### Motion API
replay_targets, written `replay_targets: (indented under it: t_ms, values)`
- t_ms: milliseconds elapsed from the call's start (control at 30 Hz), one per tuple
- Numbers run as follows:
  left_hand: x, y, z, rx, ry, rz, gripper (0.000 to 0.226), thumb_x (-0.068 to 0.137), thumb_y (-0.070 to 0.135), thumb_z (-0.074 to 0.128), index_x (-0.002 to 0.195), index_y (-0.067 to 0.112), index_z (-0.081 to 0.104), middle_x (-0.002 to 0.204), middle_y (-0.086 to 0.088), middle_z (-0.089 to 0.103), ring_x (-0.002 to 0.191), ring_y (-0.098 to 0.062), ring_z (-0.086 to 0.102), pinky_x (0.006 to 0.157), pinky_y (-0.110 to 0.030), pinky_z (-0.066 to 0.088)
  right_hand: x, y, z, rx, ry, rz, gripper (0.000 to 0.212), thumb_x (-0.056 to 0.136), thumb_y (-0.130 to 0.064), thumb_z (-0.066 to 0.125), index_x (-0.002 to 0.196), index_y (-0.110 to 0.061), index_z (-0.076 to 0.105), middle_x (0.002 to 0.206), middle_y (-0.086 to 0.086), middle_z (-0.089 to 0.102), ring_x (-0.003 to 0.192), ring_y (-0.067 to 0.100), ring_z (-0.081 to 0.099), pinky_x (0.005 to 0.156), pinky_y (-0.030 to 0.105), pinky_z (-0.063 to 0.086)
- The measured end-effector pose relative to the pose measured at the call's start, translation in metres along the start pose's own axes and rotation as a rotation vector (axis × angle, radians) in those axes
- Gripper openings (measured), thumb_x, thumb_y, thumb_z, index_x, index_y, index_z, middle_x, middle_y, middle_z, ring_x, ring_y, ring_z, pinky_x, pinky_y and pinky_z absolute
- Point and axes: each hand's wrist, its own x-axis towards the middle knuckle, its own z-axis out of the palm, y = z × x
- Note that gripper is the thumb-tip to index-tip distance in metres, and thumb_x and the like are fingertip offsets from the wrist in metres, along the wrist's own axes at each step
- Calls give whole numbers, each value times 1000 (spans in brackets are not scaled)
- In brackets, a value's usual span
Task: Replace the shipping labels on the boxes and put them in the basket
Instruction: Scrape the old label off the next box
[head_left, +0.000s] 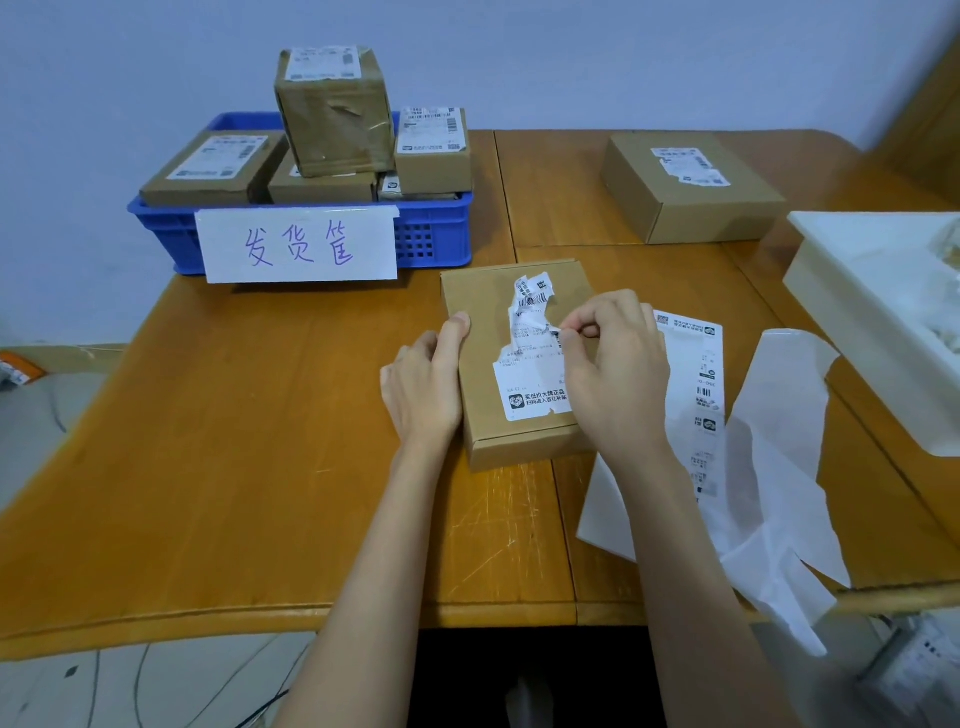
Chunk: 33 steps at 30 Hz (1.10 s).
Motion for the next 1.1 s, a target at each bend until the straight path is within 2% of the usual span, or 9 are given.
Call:
replay_targets:
  t_ms: [167, 333, 367, 500, 567, 633, 800, 967, 1100]
  values:
    - [0, 1, 0, 27, -3, 25, 70, 70, 80, 16, 65, 22, 53, 77, 4, 67, 85, -19, 59, 99, -47, 37, 0, -2, -5, 69, -70, 16, 17, 87, -9, 59, 79, -23, 57, 94, -13, 54, 90, 9, 47, 82, 29, 35]
    - [-1, 0, -1, 29, -9, 18, 72, 70, 80, 16, 66, 20, 55, 78, 2, 68, 86, -19, 59, 99, -45, 36, 0, -12, -11, 265, -27, 203, 6, 82, -10, 63, 81, -16, 62, 94, -12, 54, 83, 7, 56, 83, 42, 49]
    - [-1, 0, -1, 32, -8, 19, 72, 70, 80, 16, 66, 20, 56, 78, 2, 68, 86, -20, 59, 100, -45, 36, 1, -15, -12, 263, -33, 226, 6, 81, -13, 64, 85, -16, 61, 96, -12, 52, 82, 6, 57, 81, 41, 50]
    - [1, -3, 1, 49, -7, 38, 75, 72, 80, 17, 65, 18, 59, 75, 2, 68, 86, -22, 60, 99, -47, 37, 8, -20, -13, 111, -93, 201, 43, 78, -30, 68, 115, -34, 48, 98, -11, 46, 83, 12, 55, 82, 39, 47]
    - [1, -5, 1, 57, -13, 46, 79, 73, 80, 17, 68, 16, 63, 75, 2, 68, 87, -21, 60, 99, -46, 37, 17, -20, -9, -37, -150, 141, 52, 83, -35, 65, 131, -39, 46, 109, -10, 51, 98, 16, 52, 91, 40, 41]
    - [2, -5, 2, 59, -11, 50, 81, 73, 81, 16, 69, 16, 64, 75, 3, 69, 87, -21, 61, 100, -47, 37, 24, -20, 1, -133, -213, 72, 49, 90, -31, 59, 137, -37, 47, 125, -9, 53, 112, 18, 45, 93, 33, 31]
    - [1, -1, 1, 72, -10, 45, 76, 71, 81, 16, 62, 17, 58, 72, 2, 67, 85, -22, 60, 98, -46, 37, 27, -21, 14, -57, -166, 99, 18, 95, -16, 50, 103, -22, 65, 116, -8, 61, 106, 12, 45, 84, 24, 20]
    - [0, 1, 1, 44, 17, 30, 70, 69, 81, 21, 58, 20, 54, 69, 3, 66, 81, -22, 60, 98, -48, 38, 26, -25, 7, 103, -196, 169, 23, 95, -13, 44, 81, -25, 58, 99, -11, 62, 98, 8, 42, 82, 25, 20]
    - [-1, 3, 1, 61, 15, 43, 68, 69, 80, 20, 57, 21, 52, 67, 5, 64, 79, -21, 58, 98, -47, 37, 22, -28, 1, 204, -183, 227, 26, 97, -15, 42, 81, -14, 62, 85, -10, 60, 91, 5, 41, 83, 28, 26]
